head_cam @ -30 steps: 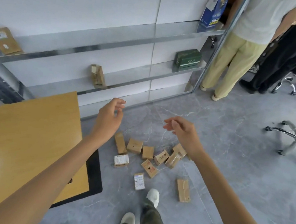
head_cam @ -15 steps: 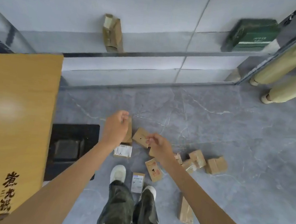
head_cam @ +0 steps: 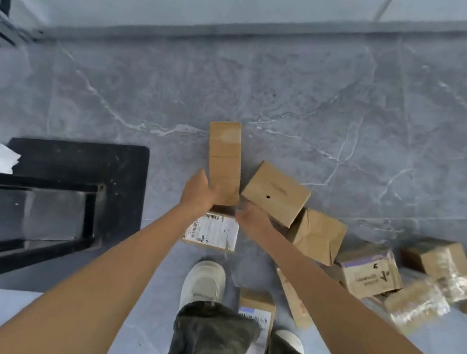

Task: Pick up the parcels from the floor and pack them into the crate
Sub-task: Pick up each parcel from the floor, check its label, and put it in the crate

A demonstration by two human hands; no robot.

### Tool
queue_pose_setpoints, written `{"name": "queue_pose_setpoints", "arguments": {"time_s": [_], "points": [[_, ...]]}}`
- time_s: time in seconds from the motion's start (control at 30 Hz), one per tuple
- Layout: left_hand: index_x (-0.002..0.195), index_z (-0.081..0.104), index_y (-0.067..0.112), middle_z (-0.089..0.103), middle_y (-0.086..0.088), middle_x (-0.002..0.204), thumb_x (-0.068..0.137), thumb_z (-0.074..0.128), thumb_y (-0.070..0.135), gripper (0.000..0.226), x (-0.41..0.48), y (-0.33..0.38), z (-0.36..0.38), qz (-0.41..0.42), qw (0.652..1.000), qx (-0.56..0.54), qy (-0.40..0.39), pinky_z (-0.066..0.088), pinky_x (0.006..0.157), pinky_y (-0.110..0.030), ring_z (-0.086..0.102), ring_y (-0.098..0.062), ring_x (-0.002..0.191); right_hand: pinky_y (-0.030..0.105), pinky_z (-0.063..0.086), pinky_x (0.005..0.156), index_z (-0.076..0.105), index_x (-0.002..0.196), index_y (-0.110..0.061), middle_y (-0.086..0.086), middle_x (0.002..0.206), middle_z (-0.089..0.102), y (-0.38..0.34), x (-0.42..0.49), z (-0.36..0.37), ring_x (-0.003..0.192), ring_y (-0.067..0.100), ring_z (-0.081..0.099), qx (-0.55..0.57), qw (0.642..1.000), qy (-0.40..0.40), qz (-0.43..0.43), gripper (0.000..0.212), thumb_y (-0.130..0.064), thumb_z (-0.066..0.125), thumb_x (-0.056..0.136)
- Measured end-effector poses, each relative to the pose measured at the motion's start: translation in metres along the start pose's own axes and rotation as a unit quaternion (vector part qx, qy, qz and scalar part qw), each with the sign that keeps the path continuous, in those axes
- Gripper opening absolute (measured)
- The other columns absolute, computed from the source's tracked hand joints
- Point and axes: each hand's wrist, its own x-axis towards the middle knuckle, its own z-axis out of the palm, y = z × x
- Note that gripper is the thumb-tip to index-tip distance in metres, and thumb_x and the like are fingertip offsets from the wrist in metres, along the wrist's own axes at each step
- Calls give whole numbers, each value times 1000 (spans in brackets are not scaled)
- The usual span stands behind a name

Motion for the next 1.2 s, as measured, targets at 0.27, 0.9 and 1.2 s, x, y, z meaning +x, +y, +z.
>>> {"name": "queue_pose_setpoints", "arguments": {"time_s": [0.27,0.9,1.2], "points": [[133,30,6,48,-10,131,68,80,42,89,32,14,37,-68,994,-76,40,43,88,-36,51,-28,118,21,40,72,40,137,0,11,108,55,-5,36,10,93,17,48,115,993,-8,-17,41,-2,37,96],[118,39,23,57,6,108,61,80,47,74,-391,302,-261,157,961,-162,161,53,77,-32,59,-14,97,22,33,106,17,150,-29,-8,146,29,-188,-416,-259,136,12,31,233,945,86,-212,76,-37,62,89],[118,49,21,60,5,104,84,65,42,43,-600,382,-376,288,919,-213,167,45,68,-21,58,-13,89,24,55,81,48,126,-28,7,118,62,-270,-644,-344,96,11,63,279,893,126,-331,45,-29,69,86]]}}
